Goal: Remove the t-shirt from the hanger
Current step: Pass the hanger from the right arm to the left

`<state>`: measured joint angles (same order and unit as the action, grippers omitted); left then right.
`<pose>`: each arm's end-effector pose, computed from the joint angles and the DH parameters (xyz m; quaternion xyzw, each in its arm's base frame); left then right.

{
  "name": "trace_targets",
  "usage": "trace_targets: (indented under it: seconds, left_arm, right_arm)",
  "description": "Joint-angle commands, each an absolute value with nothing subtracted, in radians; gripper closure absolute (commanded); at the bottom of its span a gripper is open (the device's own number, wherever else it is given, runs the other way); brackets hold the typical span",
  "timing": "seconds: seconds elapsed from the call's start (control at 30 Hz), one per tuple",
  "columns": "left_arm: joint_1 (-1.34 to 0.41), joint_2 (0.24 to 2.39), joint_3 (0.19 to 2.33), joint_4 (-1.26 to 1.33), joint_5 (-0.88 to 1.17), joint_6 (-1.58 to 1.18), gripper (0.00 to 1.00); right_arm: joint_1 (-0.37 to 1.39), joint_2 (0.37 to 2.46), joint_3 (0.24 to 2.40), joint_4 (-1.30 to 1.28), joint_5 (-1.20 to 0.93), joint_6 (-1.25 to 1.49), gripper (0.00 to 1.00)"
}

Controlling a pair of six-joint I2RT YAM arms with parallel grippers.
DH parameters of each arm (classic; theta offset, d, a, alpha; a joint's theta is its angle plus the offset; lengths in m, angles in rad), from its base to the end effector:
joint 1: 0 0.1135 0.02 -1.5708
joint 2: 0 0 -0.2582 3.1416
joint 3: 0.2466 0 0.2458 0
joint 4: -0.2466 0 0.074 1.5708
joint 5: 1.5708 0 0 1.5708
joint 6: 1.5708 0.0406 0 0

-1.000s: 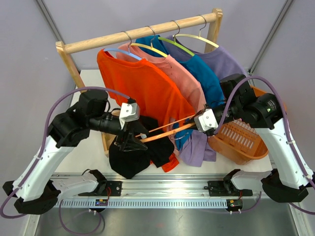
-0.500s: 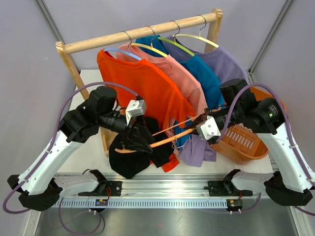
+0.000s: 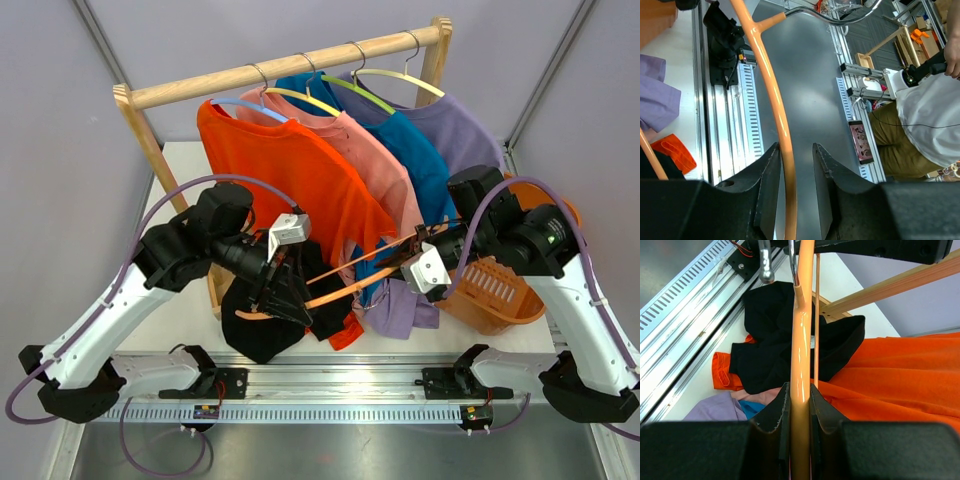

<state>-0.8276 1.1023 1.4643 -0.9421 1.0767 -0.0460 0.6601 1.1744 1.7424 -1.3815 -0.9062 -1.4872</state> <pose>0.0976 -0.1590 0.4333 0.5131 0.6056 -0.5814 0.1790 0.1044 0.1215 0.4585 -0.8115 0.2562 0.2389 0.4678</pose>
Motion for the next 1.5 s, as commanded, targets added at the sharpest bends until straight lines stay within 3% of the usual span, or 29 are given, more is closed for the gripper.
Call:
trace_targets:
  seconds: [0.0,0.27,0.3,0.33,0.47,0.57,0.63,0.87,1.07,1.3,1.47]
  left_arm:
    - [-0.839,1.121,1.505,-0.969,1.117,-0.051,0.68]
    - [-0.854,1.143,1.537,-1.005,1.104,-0.029,0.79]
    - [-0.854,1.141,1.537,-1.005,1.103,-0.031,0.83]
    - [-0.856,1.140,1.540,-1.005,1.098,-0.037,0.99]
    - [-0.861,1.118,1.532,-0.965,1.081,-0.083,1.00]
    - [-0.862,1.088,1.520,-0.910,1.068,-0.132,1.00]
    - [-0.862,1.059,1.509,-0.865,1.055,-0.172,1.00]
    - [-0.864,0.979,1.451,-0.779,1.029,-0.253,1.00]
    - [-0.864,0.940,1.473,-0.820,1.003,-0.249,1.00]
    - [-0.864,0.896,1.531,-0.905,0.919,-0.216,1.00]
    - [-0.862,0.862,1.536,-0.949,0.830,-0.215,1.00]
  right_arm:
    - [0.673,1.149,1.747,-1.635,-0.920,-1.513,1.00]
    - [0.673,1.144,1.736,-1.629,-0.923,-1.508,1.00]
    - [0.673,1.144,1.735,-1.628,-0.925,-1.505,1.00]
    - [0.673,1.143,1.732,-1.626,-0.925,-1.502,1.00]
    - [0.673,1.135,1.721,-1.606,-0.934,-1.480,1.00]
    - [0.673,1.121,1.709,-1.565,-0.956,-1.412,0.89]
    - [0.673,1.108,1.703,-1.531,-0.975,-1.364,0.74]
    - [0.673,1.100,1.770,-1.372,-1.011,-1.100,0.40]
    - [0.673,1.089,1.902,-1.129,-0.899,-0.863,0.26]
    - [0.673,1.097,1.990,-0.879,-0.590,-0.646,0.17]
    - [0.673,1.089,1.959,-0.661,-0.450,-0.464,0.00]
